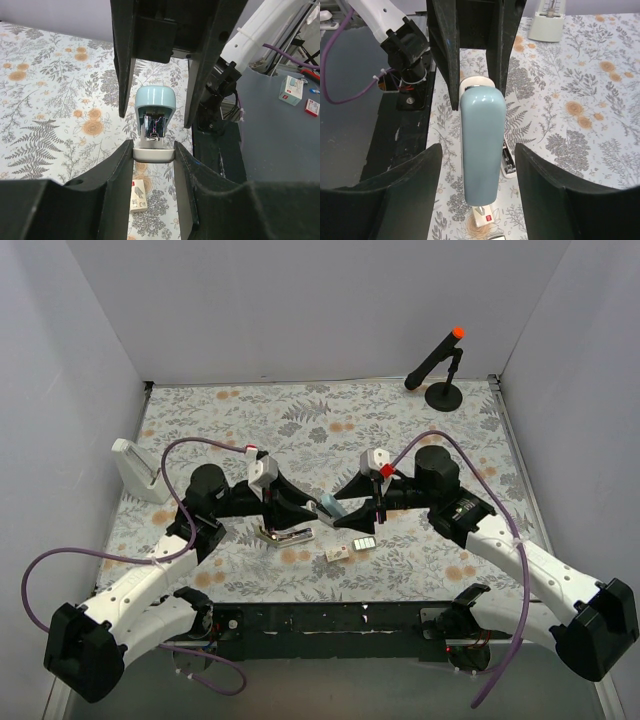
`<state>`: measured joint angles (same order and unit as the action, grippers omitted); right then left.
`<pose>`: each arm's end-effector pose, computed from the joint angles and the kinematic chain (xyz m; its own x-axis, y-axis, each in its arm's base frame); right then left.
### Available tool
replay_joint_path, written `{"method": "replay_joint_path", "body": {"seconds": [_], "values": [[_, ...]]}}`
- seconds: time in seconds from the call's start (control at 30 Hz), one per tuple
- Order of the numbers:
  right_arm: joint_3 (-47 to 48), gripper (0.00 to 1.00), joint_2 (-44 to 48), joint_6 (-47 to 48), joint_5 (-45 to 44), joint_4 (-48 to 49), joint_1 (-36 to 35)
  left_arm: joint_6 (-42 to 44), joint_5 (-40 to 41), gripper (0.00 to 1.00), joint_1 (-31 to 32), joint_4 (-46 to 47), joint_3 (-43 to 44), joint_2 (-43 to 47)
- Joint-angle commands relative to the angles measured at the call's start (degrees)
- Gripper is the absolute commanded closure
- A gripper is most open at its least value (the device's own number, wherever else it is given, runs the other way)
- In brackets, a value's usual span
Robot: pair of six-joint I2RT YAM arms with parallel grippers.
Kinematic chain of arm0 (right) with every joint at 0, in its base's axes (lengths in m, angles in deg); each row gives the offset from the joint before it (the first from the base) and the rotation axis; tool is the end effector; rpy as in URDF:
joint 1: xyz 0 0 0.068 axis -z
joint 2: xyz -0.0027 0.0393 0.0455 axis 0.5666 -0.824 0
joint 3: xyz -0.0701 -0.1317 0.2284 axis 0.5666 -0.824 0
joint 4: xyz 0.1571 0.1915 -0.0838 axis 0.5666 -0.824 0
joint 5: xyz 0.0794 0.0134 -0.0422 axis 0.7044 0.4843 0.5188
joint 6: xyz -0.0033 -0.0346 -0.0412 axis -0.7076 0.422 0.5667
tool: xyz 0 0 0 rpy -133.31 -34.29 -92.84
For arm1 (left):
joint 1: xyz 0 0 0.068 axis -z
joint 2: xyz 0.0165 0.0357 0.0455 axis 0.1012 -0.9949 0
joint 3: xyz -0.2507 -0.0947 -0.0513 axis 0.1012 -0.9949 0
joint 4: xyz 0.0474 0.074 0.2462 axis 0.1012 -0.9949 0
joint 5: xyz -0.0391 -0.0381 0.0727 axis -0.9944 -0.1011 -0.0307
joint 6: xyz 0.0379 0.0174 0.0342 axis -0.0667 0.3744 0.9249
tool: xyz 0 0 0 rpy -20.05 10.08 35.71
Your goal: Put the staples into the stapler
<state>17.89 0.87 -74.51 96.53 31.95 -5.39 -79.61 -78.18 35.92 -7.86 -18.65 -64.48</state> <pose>0.1620 0.1699 0.3234 0.0262 -0.0942 -0.9952 -0.9992 0.0280 -0.0289 0.1642 -0.1295 0.3016 -0.7285 -0.0560 -0.6828 0.6815 0.0419 -0.7306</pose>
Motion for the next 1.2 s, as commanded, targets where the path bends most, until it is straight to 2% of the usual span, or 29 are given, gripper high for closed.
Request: {"method": "replay_joint_path", "body": {"seconds": [0.0,0.2,0.6,0.7,0.8,0.83,0.93,1.07,1.17], "values": [[4.84,0.3,0.34,0.34,-1.38,0.31,-0.35,2.31,2.2,1.0,-0.05,-4.88,3.48,-0.42],[8.88,0.3,-2.91,-0.19,-1.38,-1.62,-0.97,3.27,1.94,1.0,-0.05,-6.56,4.28,-1.13],[12.13,0.41,-7.05,-0.81,-0.68,-4.35,-1.58,4.68,0.53,1.0,-0.05,-7.35,4.37,-0.86],[12.31,0.51,-7.22,-1.07,-0.68,-4.61,-1.67,4.94,-0.09,1.0,-0.05,-7.35,4.37,-0.87],[12.22,0.68,-6.87,-0.98,-0.86,-4.7,-1.58,5.38,-0.09,1.0,-0.05,-7.7,4.28,-0.6],[11.96,0.81,-6.61,-0.98,-0.77,-4.61,-1.67,5.65,-0.17,1.0,-0.05,-7.79,4.28,-0.25],[11.26,0.99,-5.03,-0.89,-2.78,-4.35,-1.67,6.44,-0.35,1.0,-0.05,-8.4,3.93,1.41],[9.33,0.99,-1.87,-1.24,-2.7,-4.35,-0.19,6.79,2.98,1.0,-0.22,-8.06,2.79,5.1],[7.31,0.99,1.47,-3.7,-0.51,-1.11,2.18,3.99,4.66,1.0,-1.1,-3.6,1.12,7.21]]}}
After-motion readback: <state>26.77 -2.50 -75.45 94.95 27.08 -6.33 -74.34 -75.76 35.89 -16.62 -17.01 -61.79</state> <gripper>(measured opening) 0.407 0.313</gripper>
